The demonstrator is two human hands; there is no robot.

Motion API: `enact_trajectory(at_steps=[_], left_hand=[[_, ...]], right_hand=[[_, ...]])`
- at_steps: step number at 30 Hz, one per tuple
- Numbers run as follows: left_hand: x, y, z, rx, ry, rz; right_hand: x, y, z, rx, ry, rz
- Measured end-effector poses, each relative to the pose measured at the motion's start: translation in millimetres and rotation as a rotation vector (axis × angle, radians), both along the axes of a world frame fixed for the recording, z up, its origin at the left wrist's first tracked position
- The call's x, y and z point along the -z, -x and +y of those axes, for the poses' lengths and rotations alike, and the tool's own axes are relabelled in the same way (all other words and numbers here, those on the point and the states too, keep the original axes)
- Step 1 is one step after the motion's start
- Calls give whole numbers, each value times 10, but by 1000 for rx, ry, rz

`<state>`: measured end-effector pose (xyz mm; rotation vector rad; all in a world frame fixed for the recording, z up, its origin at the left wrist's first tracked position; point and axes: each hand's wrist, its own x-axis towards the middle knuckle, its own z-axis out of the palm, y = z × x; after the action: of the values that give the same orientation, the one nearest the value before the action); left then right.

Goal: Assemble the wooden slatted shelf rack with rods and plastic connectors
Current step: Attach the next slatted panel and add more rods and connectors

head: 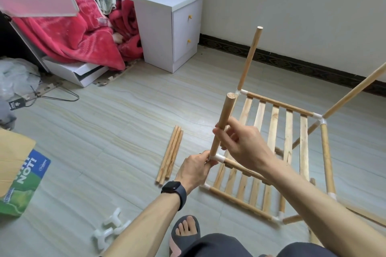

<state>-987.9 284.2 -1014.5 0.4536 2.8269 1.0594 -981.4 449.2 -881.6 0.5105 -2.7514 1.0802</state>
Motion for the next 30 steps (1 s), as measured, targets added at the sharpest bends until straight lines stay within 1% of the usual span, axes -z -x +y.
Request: enact_trajectory(at_steps=[2, 4, 5, 7, 8, 10, 13, 16, 19, 23, 25, 28, 30], left_hand=[[-35, 62, 10, -15, -3, -20], [-49, 146, -9, -24, -2, -22], [-52, 182, -22, -22, 1, -21], [-48, 268, -44, -17, 9, -23], [-46, 315, -49, -16, 14, -28], [-22, 398, -50, -26, 26, -44], [161, 486, -76, -84, 52, -93], [487, 535, -203, -171, 201, -225], [806, 558, -350, -253, 374, -390], [1144, 600, -503, -311, 560, -514], [1278, 607, -536, -319, 599, -527], [1430, 581, -537, -307, 678, -461], [1503, 569, -526, -287, 697, -429]], right_hand=[[190, -81, 152, 63, -87, -34], [461, -175, 351, 165, -297, -97], [590, -219, 443, 197, -413, -169], [801, -255, 567, 209, -614, -294], [875, -238, 595, 214, -685, -306], [934, -124, 593, 245, -732, -300], [920, 44, 545, 285, -679, -349], [935, 184, 481, 310, -605, -410], [896, 368, 380, 338, -509, -523], [885, 666, 235, 407, -405, -599], [891, 804, 153, 470, -340, -634], [872, 1013, 35, 581, -210, -675], [845, 1124, -10, 649, -126, -698]])
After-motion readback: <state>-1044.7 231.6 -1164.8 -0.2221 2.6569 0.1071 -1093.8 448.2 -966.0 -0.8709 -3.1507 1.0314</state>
